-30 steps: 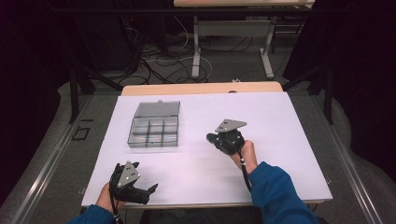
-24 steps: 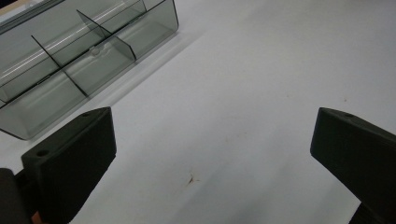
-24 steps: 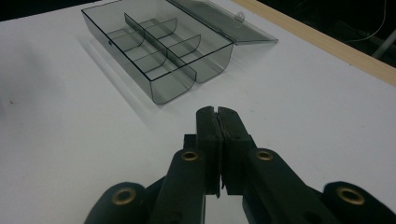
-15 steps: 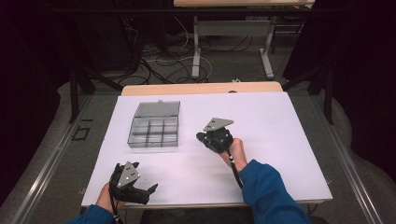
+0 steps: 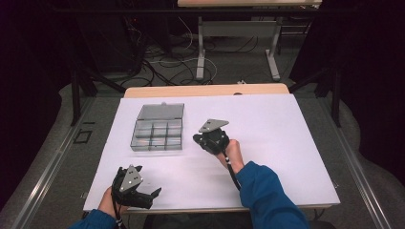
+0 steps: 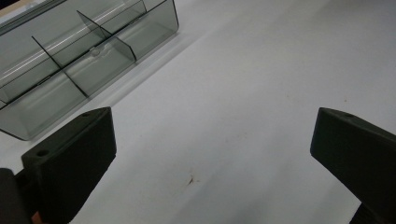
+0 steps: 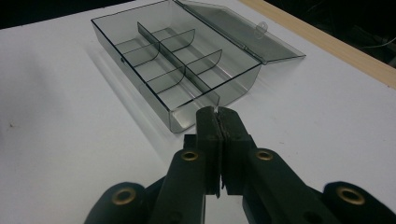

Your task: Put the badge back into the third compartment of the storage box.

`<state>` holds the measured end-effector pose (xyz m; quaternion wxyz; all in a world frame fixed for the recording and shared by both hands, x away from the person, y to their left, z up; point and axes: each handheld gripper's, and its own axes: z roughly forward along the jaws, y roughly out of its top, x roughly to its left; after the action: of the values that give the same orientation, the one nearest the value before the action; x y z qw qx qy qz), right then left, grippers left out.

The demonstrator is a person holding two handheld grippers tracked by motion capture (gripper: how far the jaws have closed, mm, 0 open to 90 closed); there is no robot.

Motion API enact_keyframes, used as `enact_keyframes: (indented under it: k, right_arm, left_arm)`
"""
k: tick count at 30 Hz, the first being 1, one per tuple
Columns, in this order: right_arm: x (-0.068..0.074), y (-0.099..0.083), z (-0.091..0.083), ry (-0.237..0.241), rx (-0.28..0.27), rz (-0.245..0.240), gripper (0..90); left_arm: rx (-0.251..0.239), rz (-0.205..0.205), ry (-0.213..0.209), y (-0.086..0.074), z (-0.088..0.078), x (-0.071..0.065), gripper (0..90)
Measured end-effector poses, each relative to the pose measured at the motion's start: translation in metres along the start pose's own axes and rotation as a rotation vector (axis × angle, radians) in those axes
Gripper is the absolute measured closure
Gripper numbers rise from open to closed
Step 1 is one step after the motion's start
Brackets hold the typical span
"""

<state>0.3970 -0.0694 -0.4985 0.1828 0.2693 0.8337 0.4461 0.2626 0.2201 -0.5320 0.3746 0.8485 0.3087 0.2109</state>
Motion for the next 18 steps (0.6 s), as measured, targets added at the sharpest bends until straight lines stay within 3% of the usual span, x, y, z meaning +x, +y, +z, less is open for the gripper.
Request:
enact_keyframes:
  k: [6,18]
  right_arm:
    - [0.003,0.006,0.007,0.007,0.011,0.005,88.8]
    - [0.003,0.015,0.019,0.004,-0.02,0.018,88.8]
  left_arm:
    - [0.0,0.0,-0.002,0.0,0.0,0.0,0.2]
    - [0.001,0.001,-0.002,0.0,0.0,0.0,0.2]
